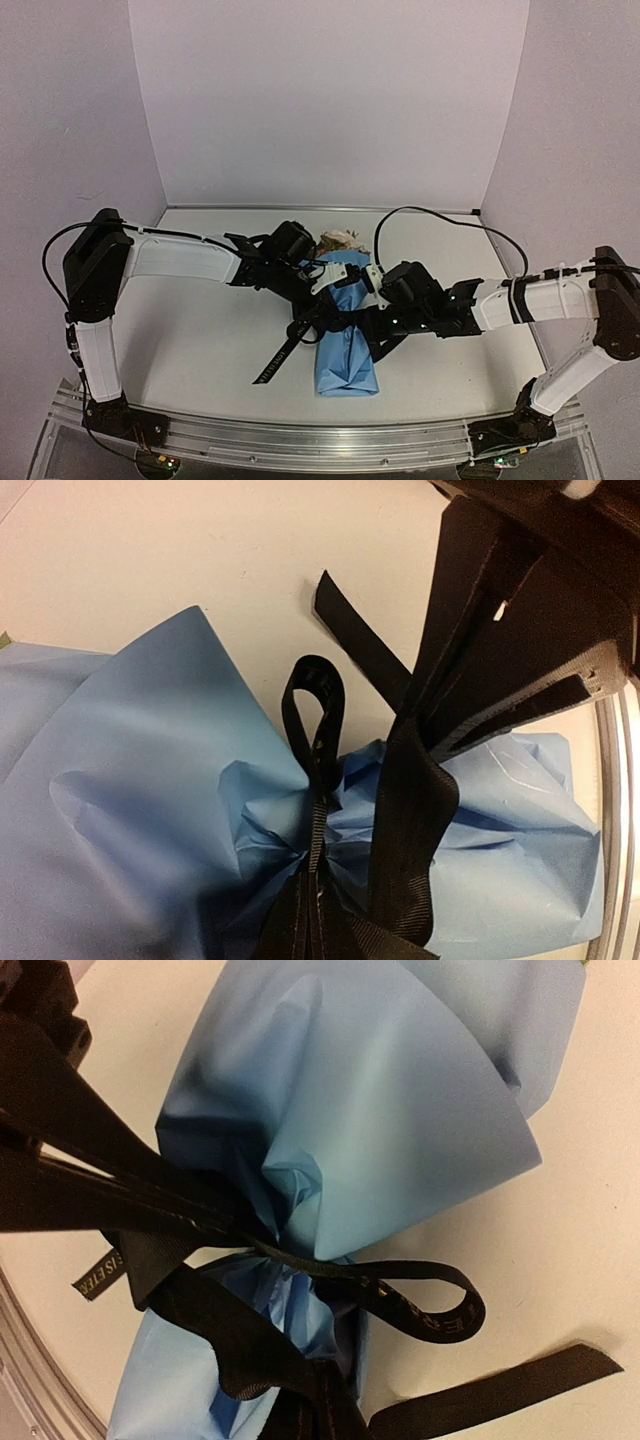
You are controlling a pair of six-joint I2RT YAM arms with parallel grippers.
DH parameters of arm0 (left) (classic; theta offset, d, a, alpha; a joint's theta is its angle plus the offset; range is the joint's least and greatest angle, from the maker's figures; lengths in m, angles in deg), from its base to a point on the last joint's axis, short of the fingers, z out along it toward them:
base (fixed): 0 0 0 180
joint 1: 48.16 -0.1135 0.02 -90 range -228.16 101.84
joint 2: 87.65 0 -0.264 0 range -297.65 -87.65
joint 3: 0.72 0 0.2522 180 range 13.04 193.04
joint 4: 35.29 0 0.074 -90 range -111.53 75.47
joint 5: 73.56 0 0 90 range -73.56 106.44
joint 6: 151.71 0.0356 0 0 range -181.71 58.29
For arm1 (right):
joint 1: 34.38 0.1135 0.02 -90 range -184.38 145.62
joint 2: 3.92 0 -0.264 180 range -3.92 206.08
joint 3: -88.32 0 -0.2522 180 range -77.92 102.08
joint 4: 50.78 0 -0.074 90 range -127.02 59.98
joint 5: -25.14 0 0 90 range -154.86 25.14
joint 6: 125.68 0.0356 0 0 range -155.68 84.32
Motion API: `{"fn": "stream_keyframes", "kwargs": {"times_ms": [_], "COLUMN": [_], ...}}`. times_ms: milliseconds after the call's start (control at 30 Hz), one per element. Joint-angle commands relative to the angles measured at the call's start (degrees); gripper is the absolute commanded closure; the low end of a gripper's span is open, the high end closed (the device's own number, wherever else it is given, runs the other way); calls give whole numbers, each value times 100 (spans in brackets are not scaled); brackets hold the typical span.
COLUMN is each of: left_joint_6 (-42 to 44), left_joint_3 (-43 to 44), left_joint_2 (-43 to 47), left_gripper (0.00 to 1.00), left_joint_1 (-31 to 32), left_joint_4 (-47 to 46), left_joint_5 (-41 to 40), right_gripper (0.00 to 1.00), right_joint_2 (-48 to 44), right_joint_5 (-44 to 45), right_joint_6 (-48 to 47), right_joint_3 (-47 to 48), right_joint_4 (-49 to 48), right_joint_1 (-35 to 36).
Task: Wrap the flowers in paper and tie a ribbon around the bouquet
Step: Cross the half-tied ribbon over the folded bouquet.
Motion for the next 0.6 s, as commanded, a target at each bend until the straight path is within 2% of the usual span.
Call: {"fn": "stream_keyframes", "kwargs": {"times_ms": [0, 367, 567], "left_joint_6": [-161, -856, -909], "left_joint_3": [-58, -589, -681], "left_joint_2": [232, 705, 802], "left_gripper": [100, 100, 100], "left_joint_1": [14, -163, -214], "left_joint_4": [-356, -1242, -1325], "left_joint_5": [35, -204, -36], "right_gripper": [100, 100, 100], "right_joint_2": [-133, 171, 495], "right_joint_5": [-218, -452, -525], "right_joint_6": [437, 853, 1066], "right_joint_3": [-5, 87, 132], "right_joint_4": [-534, -749, -1030], "right_joint_1": [-46, -102, -187]}}
